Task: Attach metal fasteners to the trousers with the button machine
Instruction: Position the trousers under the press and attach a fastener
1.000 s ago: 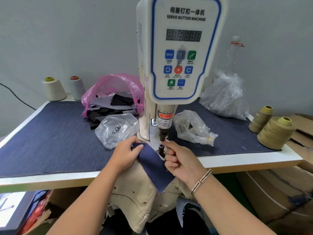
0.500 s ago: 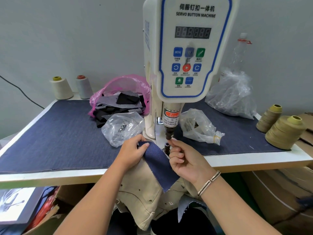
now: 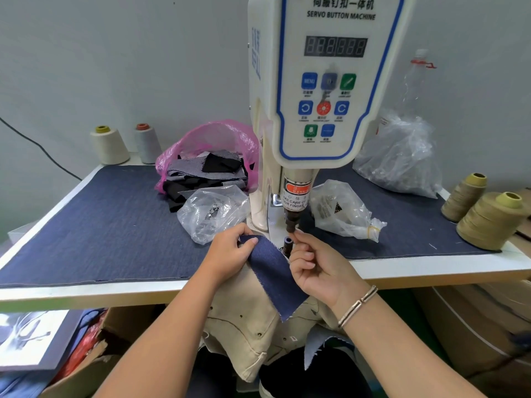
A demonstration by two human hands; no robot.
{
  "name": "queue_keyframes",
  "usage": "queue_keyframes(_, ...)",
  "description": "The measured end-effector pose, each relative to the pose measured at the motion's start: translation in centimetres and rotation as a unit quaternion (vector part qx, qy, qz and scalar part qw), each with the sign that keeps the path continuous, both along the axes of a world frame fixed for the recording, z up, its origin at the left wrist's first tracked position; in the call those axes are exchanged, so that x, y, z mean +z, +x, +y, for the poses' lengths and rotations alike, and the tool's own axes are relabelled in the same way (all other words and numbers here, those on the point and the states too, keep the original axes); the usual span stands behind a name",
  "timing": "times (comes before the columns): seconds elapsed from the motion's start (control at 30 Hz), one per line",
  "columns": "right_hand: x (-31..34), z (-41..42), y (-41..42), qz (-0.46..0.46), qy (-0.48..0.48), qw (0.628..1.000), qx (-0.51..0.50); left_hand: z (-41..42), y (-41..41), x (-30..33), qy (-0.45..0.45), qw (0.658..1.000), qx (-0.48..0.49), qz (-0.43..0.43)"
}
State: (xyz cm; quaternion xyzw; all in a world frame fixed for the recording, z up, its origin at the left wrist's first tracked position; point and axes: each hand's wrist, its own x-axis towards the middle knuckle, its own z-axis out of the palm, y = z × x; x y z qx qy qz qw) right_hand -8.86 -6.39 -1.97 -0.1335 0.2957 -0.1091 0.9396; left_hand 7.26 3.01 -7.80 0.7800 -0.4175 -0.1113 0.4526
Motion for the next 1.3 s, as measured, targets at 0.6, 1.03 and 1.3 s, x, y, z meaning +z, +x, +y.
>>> queue_keyframes(0.6,2.2,5.9,0.3,-0.015,-0.070,0.997,-0.006,0.6,-0.1,0.8,0.015,0.999,0.029,0.019)
queue_keyframes(1.03,-0.6,2.2,17.6,0.255,-0.898,0.312,0.175,0.7,-0.5,1.1,0.076,0.997,0.018,0.018)
queue_keyframes(1.3,-1.8,1.2,20.6,0.293,-0.917,0.132,0.238,0.3,-0.2,0.6,0.087,0.994,0.009,0.058)
